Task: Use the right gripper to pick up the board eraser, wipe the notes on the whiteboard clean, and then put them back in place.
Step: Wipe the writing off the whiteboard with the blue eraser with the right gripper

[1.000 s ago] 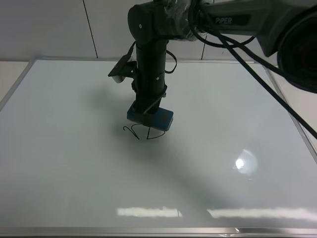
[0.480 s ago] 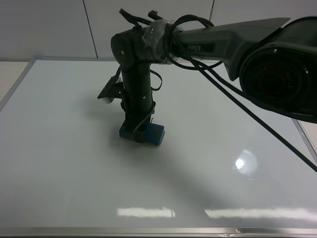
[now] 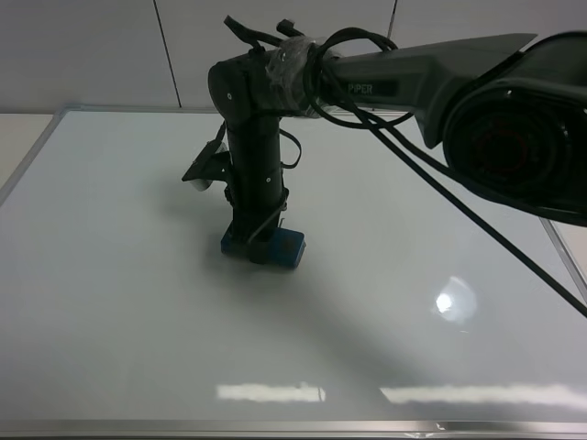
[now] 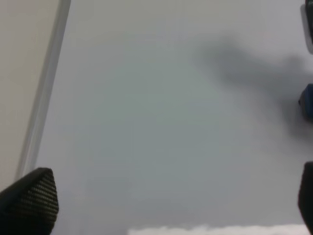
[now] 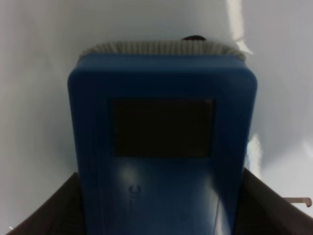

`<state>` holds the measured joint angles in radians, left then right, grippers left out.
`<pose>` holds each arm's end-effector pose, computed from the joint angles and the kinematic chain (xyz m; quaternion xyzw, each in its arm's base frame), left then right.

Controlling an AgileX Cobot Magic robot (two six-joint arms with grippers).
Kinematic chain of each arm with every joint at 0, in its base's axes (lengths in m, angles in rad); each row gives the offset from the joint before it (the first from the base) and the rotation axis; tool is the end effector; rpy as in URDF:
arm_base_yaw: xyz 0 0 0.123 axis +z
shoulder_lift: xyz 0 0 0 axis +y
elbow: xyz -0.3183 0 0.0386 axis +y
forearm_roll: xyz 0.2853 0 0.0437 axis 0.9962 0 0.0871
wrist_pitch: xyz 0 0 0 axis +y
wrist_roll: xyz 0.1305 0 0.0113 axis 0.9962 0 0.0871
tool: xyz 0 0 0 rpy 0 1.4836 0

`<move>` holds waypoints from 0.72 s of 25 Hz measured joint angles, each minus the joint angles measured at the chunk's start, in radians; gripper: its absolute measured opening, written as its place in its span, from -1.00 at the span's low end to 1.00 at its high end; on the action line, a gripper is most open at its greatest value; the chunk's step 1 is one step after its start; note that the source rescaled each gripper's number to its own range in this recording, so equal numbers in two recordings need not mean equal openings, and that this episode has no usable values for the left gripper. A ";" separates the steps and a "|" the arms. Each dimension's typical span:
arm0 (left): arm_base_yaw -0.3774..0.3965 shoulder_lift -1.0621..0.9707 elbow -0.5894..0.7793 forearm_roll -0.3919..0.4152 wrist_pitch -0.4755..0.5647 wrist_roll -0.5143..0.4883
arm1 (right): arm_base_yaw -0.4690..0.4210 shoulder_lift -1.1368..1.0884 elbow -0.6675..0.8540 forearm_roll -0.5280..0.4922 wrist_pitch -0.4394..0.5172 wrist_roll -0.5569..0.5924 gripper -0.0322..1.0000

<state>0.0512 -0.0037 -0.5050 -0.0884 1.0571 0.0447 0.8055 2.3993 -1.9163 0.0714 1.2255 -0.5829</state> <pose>0.0269 -0.0087 0.2795 -0.0009 0.8492 -0.0189 0.5278 0.3587 0.3862 0.0854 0.6292 -0.7761 -0.0303 0.0288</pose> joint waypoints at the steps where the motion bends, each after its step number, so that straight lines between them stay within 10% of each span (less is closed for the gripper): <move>1: 0.000 0.000 0.000 0.000 0.000 0.000 | -0.011 0.000 0.000 0.016 0.000 0.000 -0.89; 18: 0.000 0.000 0.000 0.000 0.000 0.000 | -0.207 0.000 -0.005 0.046 0.007 0.020 -0.89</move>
<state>0.0512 -0.0037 -0.5050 -0.0884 1.0571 0.0447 0.5983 2.3993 -1.9211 0.1172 1.2327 -0.5629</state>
